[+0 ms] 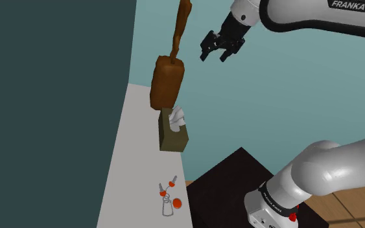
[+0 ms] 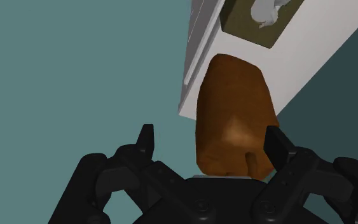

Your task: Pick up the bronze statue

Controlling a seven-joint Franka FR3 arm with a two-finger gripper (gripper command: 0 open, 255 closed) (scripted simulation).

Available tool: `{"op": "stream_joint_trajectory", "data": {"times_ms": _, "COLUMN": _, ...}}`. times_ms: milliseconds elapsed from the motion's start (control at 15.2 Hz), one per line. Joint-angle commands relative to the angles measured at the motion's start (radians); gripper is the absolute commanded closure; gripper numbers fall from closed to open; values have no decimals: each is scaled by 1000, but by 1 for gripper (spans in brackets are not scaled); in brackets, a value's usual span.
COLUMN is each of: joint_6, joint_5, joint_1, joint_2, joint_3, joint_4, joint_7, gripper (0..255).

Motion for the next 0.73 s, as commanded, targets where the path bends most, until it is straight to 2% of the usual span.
{"op": "stream_joint_trajectory", "data": {"times_ms": 0, "joint_6": 45, "joint_5": -65, "joint_1": -37, "joint_2": 55, "joint_3": 69, "joint_4": 41, "joint_7": 104, "gripper": 0}}
{"op": "stream_joint_trajectory", "data": {"times_ms": 330, "joint_6": 86, "joint_5": -296, "joint_1": -152, "joint_2": 227, "joint_3": 245, "joint_4": 190, "joint_7": 378, "gripper": 0}}
{"op": "stream_joint_trajectory", "data": {"times_ms": 528, "joint_6": 49, "joint_5": -484, "joint_1": -208, "joint_2": 358, "joint_3": 350, "joint_4": 313, "joint_7": 556, "gripper": 0}}
{"op": "stream_joint_trajectory", "data": {"times_ms": 660, "joint_6": -10, "joint_5": -629, "joint_1": -222, "joint_2": 462, "joint_3": 412, "joint_4": 410, "joint_7": 672, "gripper": 0}}
